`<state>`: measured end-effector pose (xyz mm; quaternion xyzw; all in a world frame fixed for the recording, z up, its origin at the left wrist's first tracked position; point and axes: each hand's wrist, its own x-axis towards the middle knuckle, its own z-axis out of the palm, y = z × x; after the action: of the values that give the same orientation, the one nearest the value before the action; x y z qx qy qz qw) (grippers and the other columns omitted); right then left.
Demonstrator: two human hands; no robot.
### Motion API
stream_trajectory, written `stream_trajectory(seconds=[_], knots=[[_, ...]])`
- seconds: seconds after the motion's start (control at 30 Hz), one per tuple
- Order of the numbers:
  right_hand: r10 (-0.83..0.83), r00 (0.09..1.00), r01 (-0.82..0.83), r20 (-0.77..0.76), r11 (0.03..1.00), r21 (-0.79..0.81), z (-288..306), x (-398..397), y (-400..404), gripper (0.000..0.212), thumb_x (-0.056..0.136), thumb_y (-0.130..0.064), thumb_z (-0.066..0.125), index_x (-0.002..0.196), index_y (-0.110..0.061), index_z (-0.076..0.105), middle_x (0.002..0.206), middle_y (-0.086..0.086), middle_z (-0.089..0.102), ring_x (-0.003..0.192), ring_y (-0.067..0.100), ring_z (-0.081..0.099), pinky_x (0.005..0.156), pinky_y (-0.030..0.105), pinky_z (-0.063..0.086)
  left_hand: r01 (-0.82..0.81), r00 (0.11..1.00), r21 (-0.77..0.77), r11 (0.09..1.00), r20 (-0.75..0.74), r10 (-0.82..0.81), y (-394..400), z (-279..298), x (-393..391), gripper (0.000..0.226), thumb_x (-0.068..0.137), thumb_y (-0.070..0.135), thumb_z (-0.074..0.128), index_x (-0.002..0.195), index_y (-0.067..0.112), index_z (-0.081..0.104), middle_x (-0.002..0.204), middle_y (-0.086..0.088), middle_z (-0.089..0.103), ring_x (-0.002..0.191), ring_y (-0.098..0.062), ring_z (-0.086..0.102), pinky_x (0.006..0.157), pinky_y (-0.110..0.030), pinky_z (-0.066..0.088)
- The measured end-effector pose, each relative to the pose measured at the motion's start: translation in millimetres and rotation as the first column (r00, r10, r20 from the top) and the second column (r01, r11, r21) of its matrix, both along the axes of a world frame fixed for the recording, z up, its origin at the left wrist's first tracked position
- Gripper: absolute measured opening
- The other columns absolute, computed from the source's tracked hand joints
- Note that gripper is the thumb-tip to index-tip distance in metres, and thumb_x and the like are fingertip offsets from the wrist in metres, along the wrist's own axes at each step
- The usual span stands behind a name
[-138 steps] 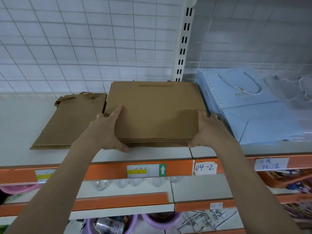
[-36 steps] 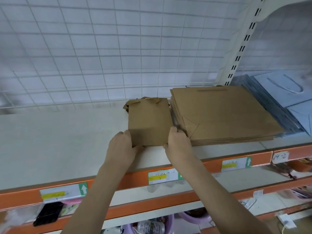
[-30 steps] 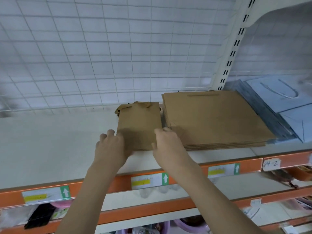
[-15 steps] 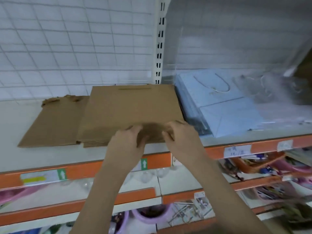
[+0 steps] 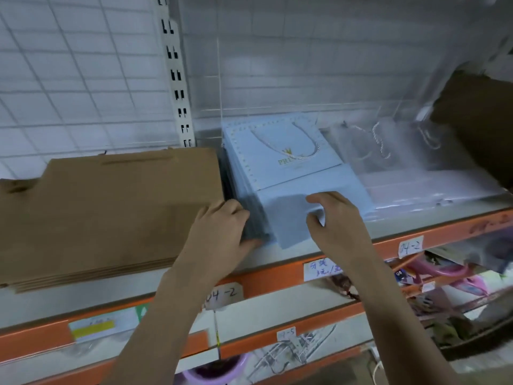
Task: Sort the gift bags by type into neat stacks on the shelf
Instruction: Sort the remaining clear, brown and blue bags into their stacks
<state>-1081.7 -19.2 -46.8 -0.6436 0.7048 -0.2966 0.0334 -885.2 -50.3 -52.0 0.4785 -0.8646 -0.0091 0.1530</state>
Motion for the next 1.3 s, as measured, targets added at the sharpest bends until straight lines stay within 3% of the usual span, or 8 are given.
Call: stream_trajectory(seconds=[0.17, 0.27, 0.37, 0.57, 0.83, 1.0, 1.2, 1.3], knots=[[0.022, 0.999, -0.025, 0.028, 0.994, 0.103, 3, -57, -8, 0.051, 0.084, -0.011, 0.054, 0.134, -0.012, 0.042, 0.135, 0.009, 0.043, 0.12, 0.03, 0.041, 0.098, 0.031, 0.034, -0.146, 0.977, 0.228, 0.963, -0.117, 0.176, 6, 2, -40, 0.108, 0.064, 0.072, 0.057, 0.145, 0.013, 0.017, 0.127, -0.006, 0.049, 0.112, -0.022, 0.048, 0.089, -0.029, 0.04], [0.044, 0.997, -0.061, 0.063, 0.952, 0.301, 8, -96, -8, 0.08, 0.078, -0.033, 0.068, 0.143, -0.02, 0.023, 0.142, 0.01, 0.03, 0.128, 0.031, 0.028, 0.102, 0.04, 0.031, -0.195, 0.943, 0.344, 0.918, -0.192, 0.272, 14, -3, -65, 0.133, 0.055, 0.07, 0.067, 0.146, 0.019, -0.015, 0.142, -0.01, 0.032, 0.121, -0.027, 0.043, 0.1, -0.039, 0.039], [0.211, 0.971, -0.239, 0.113, 0.884, 0.402, 3, -113, -8, 0.105, 0.066, -0.044, 0.078, 0.144, -0.029, 0.009, 0.138, 0.006, 0.029, 0.127, 0.026, 0.028, 0.096, 0.036, 0.032, -0.3, 0.932, 0.422, 0.856, -0.062, 0.357, 21, -6, -89, 0.138, 0.057, 0.061, 0.074, 0.141, 0.022, -0.028, 0.15, -0.015, 0.006, 0.133, -0.036, 0.025, 0.106, -0.042, 0.029], [0.24, 0.944, -0.29, 0.225, 0.931, 0.223, -6, -115, -22, 0.082, 0.067, -0.017, 0.078, 0.132, -0.012, 0.028, 0.107, 0.003, 0.043, 0.103, 0.024, 0.047, 0.074, 0.025, 0.034, -0.469, 0.852, 0.403, 0.786, -0.028, 0.523, 4, 0, -89, 0.129, 0.064, 0.035, 0.082, 0.146, 0.02, -0.015, 0.146, -0.023, 0.012, 0.127, -0.04, 0.032, 0.103, -0.044, 0.035], [0.254, 0.947, -0.318, 0.194, 0.81, 0.493, 0, -110, -38, 0.097, 0.061, -0.012, 0.083, 0.132, -0.005, 0.017, 0.123, 0.012, 0.035, 0.114, 0.027, 0.039, 0.086, 0.032, 0.042, -0.455, 0.865, 0.584, 0.672, 0.11, 0.49, -8, 15, -99, 0.141, 0.063, 0.02, 0.085, 0.137, 0.027, -0.035, 0.135, -0.018, 0.018, 0.073, -0.021, 0.052, 0.072, -0.032, 0.045], [0.238, 0.957, -0.29, 0.168, 0.831, 0.474, -1, -102, -35, 0.088, 0.064, -0.008, 0.081, 0.125, -0.005, 0.018, 0.104, 0.003, 0.025, 0.11, 0.025, 0.033, 0.082, 0.031, 0.038, -0.463, 0.837, 0.561, 0.686, 0.022, 0.547, -7, 5, -100, 0.145, 0.058, 0.016, 0.087, 0.137, 0.031, -0.033, 0.127, -0.019, 0.024, 0.089, -0.028, 0.048, 0.086, -0.038, 0.045], [0.186, 0.966, -0.245, 0.176, 0.874, 0.419, -6, -96, -38, 0.079, 0.068, 0.0, 0.075, 0.126, -0.004, 0.021, 0.098, 0.01, 0.046, 0.086, 0.023, 0.05, 0.067, 0.031, 0.046, -0.442, 0.794, 0.563, 0.699, -0.116, 0.596, -7, 4, -91, 0.147, 0.053, 0.013, 0.089, 0.139, 0.037, -0.028, 0.13, -0.018, 0.03, 0.1, -0.033, 0.05, 0.085, -0.042, 0.049], [0.141, 0.981, -0.186, 0.13, 0.866, 0.465, -4, -93, -40, 0.082, 0.067, -0.004, 0.078, 0.129, 0.003, 0.025, 0.108, 0.014, 0.051, 0.097, 0.028, 0.053, 0.071, 0.029, 0.042, -0.464, 0.747, 0.561, 0.685, -0.168, 0.643, -5, 2, -88, 0.15, 0.049, 0.012, 0.091, 0.141, 0.029, -0.027, 0.126, -0.018, 0.04, 0.105, -0.038, 0.052, 0.085, -0.048, 0.05]])
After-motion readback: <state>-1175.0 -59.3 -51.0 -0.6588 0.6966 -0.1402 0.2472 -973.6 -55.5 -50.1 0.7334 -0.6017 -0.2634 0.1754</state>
